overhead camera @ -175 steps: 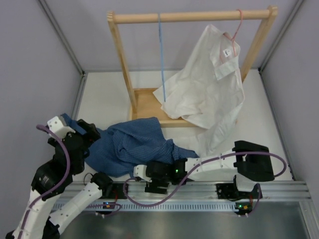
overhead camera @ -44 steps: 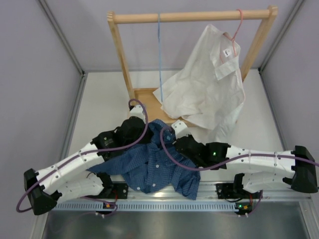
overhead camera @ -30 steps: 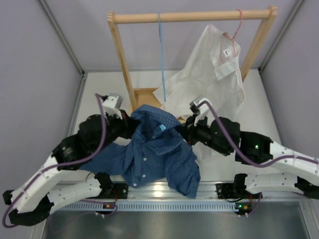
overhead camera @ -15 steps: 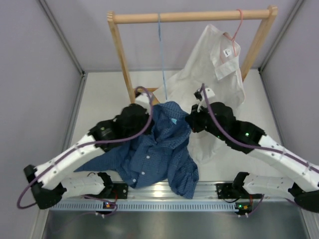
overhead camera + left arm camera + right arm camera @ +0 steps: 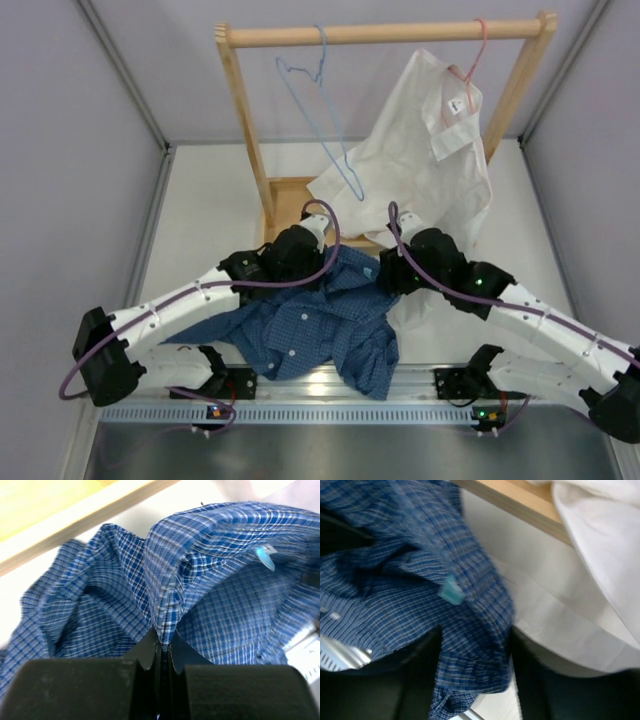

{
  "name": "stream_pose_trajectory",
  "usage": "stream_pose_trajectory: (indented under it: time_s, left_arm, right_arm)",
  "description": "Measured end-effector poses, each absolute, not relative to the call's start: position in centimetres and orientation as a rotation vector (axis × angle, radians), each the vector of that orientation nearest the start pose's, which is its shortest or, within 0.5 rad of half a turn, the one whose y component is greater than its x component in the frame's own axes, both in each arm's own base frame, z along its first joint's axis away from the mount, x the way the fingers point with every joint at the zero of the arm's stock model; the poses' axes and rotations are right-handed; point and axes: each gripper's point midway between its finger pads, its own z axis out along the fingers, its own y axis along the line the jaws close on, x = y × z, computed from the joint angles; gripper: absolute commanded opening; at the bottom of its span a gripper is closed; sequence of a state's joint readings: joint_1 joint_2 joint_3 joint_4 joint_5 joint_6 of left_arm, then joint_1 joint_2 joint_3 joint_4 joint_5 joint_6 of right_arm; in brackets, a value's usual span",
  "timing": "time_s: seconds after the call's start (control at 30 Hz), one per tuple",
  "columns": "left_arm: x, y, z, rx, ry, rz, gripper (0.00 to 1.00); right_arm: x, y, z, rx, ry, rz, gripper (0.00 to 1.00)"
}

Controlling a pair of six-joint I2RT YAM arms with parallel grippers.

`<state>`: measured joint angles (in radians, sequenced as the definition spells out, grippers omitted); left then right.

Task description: Place the shirt on the hanger

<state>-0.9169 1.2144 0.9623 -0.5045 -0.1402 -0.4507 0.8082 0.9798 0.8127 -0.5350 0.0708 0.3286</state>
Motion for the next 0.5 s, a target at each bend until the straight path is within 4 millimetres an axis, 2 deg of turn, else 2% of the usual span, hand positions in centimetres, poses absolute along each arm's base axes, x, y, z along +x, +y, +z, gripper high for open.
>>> stream_pose_trajectory:
  time_s: [0.07, 0.23, 0.4, 0.5]
  left_arm:
    - [20.5, -26.5, 16.1, 0.487, 2.317, -0.559, 0.0]
    - [19.5, -26.7, 16.8, 0.501, 2.293, -0.645, 0.0]
    - [18.8, -26.9, 18.1, 0.509, 2.259, -0.718, 0.0]
    - [18.2, -27.0, 18.4, 0.52, 2.247, -0.759, 0.0]
  right_arm:
    - [19.2, 21.9, 17.3, -0.59, 2.183, 0.608, 0.64]
    - [18.1, 23.9, 19.6, -0.731, 2.029, 0.758, 0.63]
    - [19.1, 25.4, 19.0, -0.82, 2.012, 0.74, 0.56]
    - [20.0, 26.2, 18.4, -0.859, 2.01, 0.702, 0.49]
